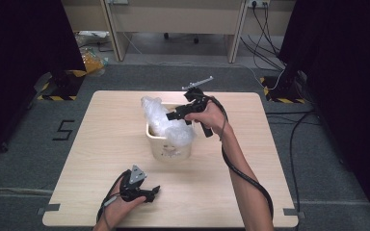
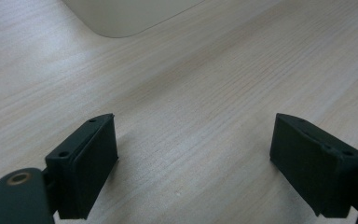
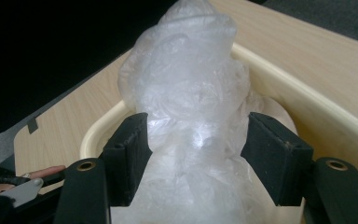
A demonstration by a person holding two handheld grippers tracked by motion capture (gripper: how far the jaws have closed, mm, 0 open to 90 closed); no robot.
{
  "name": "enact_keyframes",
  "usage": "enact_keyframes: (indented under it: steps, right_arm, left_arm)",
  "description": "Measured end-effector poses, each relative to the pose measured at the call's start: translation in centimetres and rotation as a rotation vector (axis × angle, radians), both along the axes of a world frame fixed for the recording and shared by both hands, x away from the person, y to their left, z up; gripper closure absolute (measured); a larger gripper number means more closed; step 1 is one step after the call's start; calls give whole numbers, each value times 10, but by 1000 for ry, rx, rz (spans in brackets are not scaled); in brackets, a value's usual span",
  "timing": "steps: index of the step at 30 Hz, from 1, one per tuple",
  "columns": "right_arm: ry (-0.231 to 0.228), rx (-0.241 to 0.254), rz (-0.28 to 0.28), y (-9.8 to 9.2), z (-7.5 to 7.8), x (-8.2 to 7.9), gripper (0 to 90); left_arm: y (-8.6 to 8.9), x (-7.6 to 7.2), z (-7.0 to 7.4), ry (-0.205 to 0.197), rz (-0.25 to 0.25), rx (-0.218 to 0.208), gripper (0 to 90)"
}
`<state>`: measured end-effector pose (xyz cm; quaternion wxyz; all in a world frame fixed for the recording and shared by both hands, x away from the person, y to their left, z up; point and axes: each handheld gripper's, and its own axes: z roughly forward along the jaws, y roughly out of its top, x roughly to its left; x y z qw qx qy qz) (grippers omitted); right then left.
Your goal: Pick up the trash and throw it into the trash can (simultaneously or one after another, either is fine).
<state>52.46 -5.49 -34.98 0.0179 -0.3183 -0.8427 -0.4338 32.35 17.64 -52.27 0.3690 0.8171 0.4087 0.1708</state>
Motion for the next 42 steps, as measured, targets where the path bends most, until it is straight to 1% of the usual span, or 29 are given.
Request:
enact_keyframes:
  steps: [3, 7, 11, 14, 21, 26, 29, 31, 36, 41, 42]
  right_arm:
    - [-31, 7, -17, -8, 9, -5, 388]
    - [-63, 17, -35, -16, 15, -11, 380]
    - [-93, 19, -48, -28, 17, -19, 370]
    - [-103, 27, -59, -37, 17, -24, 365]
    - [-135, 41, -104, -69, 16, -41, 362]
    - [-161, 36, -141, -92, 8, -56, 348]
    - [-166, 44, -159, -105, 2, -66, 348]
    - [-171, 35, -171, -112, -2, -71, 348]
    - [-173, 22, -188, -126, -17, -84, 347]
    - [-176, 3, -212, -135, -33, -95, 344]
    - [-178, -1, -216, -136, -36, -97, 344]
  left_arm:
    - [0, 0, 0, 0, -1, 1, 140]
    - [0, 0, 0, 0, 0, 0, 140]
    - [0, 0, 0, 0, 0, 1, 140]
    - [0, 0, 0, 0, 0, 0, 140]
    - [0, 0, 0, 0, 0, 0, 139]
    - [0, 0, 0, 2, -1, 0, 139]
    - [0, 0, 0, -1, 1, -1, 139]
    - [0, 0, 0, -1, 2, -1, 140]
    - [0, 0, 0, -1, 3, -1, 140]
    - [0, 0, 0, -1, 4, -2, 140]
    - [0, 0, 0, 1, -1, 6, 140]
